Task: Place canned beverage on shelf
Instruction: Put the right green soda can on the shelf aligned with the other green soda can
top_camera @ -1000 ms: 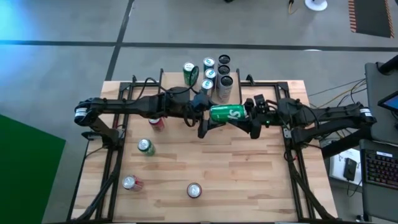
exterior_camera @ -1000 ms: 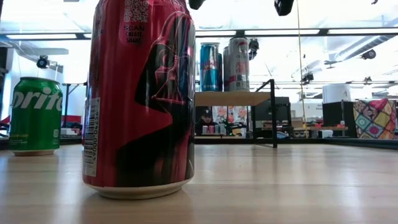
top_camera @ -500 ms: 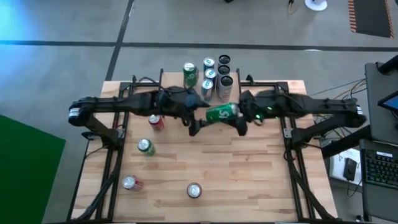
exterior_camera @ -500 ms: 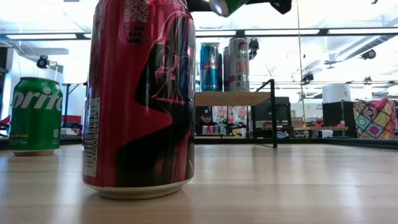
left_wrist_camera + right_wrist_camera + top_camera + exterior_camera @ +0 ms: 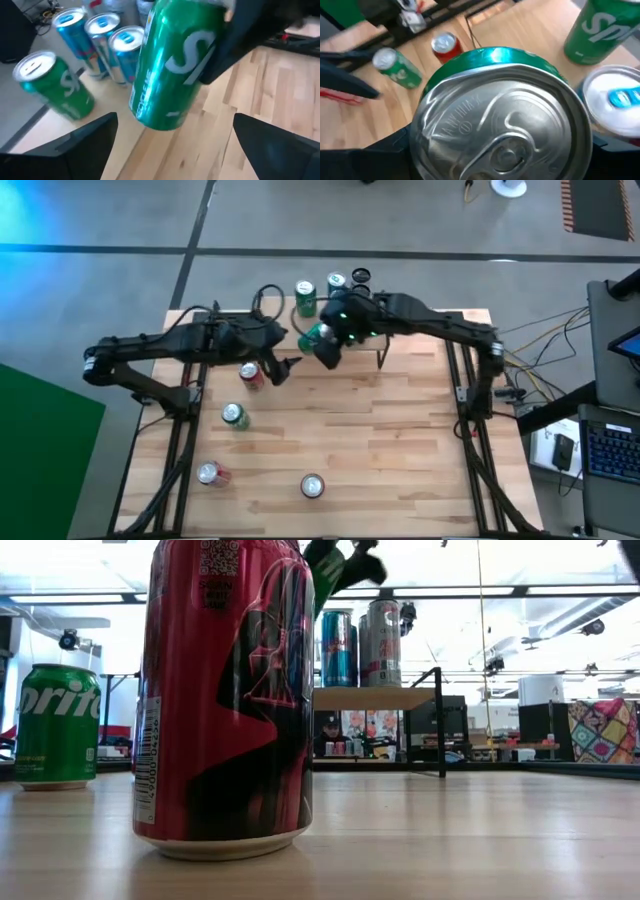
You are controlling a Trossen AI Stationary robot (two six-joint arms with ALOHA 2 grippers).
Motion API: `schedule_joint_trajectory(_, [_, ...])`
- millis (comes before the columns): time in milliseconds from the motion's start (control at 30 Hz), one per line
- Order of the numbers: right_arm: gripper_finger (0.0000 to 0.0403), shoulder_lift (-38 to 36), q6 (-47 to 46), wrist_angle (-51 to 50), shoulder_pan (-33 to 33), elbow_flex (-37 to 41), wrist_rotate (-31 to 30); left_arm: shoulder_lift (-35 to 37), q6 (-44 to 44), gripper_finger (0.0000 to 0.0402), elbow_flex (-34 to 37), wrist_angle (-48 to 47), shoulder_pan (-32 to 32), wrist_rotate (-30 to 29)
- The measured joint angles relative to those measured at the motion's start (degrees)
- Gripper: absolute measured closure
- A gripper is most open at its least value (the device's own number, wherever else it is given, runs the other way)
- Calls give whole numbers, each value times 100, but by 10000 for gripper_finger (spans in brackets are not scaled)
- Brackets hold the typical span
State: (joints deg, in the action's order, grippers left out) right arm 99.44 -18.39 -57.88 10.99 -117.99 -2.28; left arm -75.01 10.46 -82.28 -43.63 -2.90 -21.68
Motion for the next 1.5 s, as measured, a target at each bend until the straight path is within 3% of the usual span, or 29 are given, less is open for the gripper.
schedule_joint_trajectory(200, [109,1194,353,-1113,190,-1733,-4,938,296,36,1393,666,7,-35])
schedule_joint_trajectory(400, [110,1200,433,-1116,140,-1302,162,1551,218,46,2521,1697,6,-28])
schedule_joint_trajectory(500, [110,1208,662,-1130,58,-1285,204,1555,-203,47,2767,2203,-23,491])
schedule_joint_trajectory(667, [110,1221,927,-1047,-64,-1285,691,1247,-441,48,2807,2581,-89,1424])
schedule_joint_trajectory(933, [110,1242,1135,-1190,-238,-1281,924,768,-549,48,2770,3015,-138,1664])
schedule_joint_trajectory(1100, [110,1280,1234,-1117,-380,-1279,1088,470,-640,48,2584,3072,-140,2105])
schedule_joint_trajectory(1300, [102,1282,1307,-1152,-504,-1257,1014,74,-706,49,2309,3004,-138,2143])
schedule_joint_trajectory(1500, [99,1283,1251,-1306,-519,-1255,1007,-27,-822,79,2212,2965,-138,2287])
